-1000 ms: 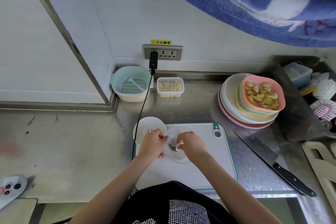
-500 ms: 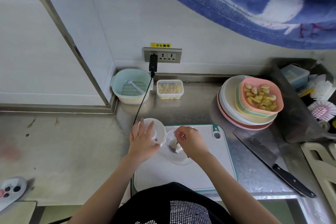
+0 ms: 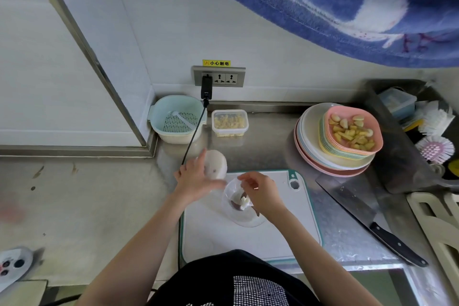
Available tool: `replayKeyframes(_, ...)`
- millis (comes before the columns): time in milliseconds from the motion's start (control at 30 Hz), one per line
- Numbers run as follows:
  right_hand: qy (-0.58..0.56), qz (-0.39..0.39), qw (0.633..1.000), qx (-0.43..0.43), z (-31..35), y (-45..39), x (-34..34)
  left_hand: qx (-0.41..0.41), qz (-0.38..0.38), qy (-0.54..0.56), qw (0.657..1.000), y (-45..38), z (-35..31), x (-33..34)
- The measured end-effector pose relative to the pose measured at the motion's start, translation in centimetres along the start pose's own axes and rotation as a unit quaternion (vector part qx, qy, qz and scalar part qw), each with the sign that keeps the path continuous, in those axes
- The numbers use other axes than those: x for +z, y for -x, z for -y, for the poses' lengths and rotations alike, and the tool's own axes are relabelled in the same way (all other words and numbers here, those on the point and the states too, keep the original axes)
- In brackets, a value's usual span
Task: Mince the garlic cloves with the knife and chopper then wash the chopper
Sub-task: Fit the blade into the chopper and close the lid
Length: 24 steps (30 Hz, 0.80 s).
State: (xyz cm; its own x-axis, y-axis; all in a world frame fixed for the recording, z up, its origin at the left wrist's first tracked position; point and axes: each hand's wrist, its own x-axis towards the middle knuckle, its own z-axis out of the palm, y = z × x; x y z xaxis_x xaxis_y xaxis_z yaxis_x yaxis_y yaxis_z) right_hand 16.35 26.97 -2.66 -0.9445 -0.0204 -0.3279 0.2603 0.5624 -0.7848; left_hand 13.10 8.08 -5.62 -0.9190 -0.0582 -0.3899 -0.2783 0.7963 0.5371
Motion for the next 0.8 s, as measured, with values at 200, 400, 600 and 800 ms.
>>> replayKeyframes(200, -0.393, 0.163, 0.899, 0.104, 2.3, -0.5, -0.3, 0.09, -0.081, 0.212, 0.97, 1.0, -2.3, -0.5)
replayKeyframes(400, -0.496, 0.279, 0.814, 0.114, 3.0, -0.1, -1.8, 0.191, 0.012, 0.23, 0.954, 4.8, -5.8, 1.8)
replayKeyframes(600, -0.103, 0.045, 0.99, -0.08, 0.5, 0.2, -3.7, 0.063, -0.017, 0.318, 0.946, 3.6, -3.2, 2.1)
replayKeyframes(800, 0.29, 0.094, 0.938, -0.164, -2.2, 1.7, -2.2, -0.101, 0.054, 0.359, 0.926, 3.0, -1.1, 3.4)
